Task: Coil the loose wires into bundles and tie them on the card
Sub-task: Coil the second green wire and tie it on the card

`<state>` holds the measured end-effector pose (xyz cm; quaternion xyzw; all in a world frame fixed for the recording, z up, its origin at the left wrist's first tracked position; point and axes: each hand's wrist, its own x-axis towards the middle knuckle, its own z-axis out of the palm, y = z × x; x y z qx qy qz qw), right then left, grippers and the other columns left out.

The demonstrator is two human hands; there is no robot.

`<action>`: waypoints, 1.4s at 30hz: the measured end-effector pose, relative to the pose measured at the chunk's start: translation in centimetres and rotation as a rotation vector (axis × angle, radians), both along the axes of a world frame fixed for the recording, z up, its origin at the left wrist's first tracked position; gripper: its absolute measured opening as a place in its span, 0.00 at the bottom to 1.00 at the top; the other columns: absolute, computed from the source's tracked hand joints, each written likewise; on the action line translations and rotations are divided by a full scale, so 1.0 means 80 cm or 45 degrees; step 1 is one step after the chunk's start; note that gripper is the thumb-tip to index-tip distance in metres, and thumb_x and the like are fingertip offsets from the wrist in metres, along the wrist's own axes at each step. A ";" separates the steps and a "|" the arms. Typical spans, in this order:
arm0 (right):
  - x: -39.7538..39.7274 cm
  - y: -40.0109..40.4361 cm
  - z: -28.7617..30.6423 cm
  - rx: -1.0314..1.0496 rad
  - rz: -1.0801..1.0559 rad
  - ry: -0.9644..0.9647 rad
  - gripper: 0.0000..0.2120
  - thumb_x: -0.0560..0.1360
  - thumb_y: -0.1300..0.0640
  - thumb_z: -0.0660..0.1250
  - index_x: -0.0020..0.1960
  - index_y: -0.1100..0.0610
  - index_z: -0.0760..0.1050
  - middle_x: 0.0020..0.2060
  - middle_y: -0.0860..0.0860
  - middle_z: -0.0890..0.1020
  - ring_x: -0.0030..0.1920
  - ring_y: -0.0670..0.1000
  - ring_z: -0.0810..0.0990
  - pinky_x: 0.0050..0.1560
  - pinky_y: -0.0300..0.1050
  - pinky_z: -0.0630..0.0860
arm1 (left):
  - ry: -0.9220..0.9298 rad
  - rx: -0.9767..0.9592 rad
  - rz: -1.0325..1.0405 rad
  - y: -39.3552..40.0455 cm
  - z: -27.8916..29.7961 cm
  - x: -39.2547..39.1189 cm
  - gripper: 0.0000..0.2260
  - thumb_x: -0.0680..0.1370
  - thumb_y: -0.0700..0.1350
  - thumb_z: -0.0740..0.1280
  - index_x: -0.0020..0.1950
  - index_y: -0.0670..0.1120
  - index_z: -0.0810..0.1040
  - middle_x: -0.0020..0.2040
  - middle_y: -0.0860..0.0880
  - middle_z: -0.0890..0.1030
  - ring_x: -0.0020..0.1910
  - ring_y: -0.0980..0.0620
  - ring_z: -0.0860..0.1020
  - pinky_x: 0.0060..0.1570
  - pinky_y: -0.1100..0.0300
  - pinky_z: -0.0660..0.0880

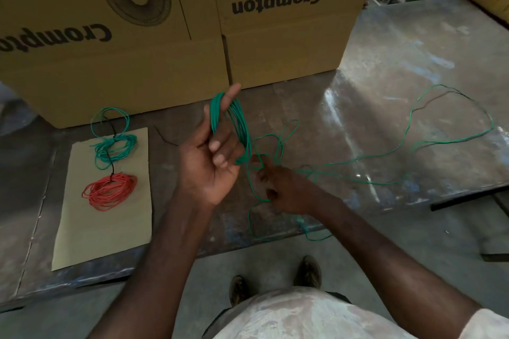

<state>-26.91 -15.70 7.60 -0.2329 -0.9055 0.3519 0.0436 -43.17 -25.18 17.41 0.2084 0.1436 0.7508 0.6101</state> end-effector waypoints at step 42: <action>0.032 -0.021 0.076 0.031 -0.293 0.471 0.20 0.70 0.62 0.61 0.58 0.57 0.83 0.50 0.52 0.87 0.49 0.49 0.85 0.52 0.43 0.80 | 0.717 -0.445 0.034 -0.027 -0.040 0.031 0.21 0.89 0.48 0.53 0.76 0.42 0.76 0.33 0.37 0.80 0.20 0.57 0.57 0.24 0.61 0.52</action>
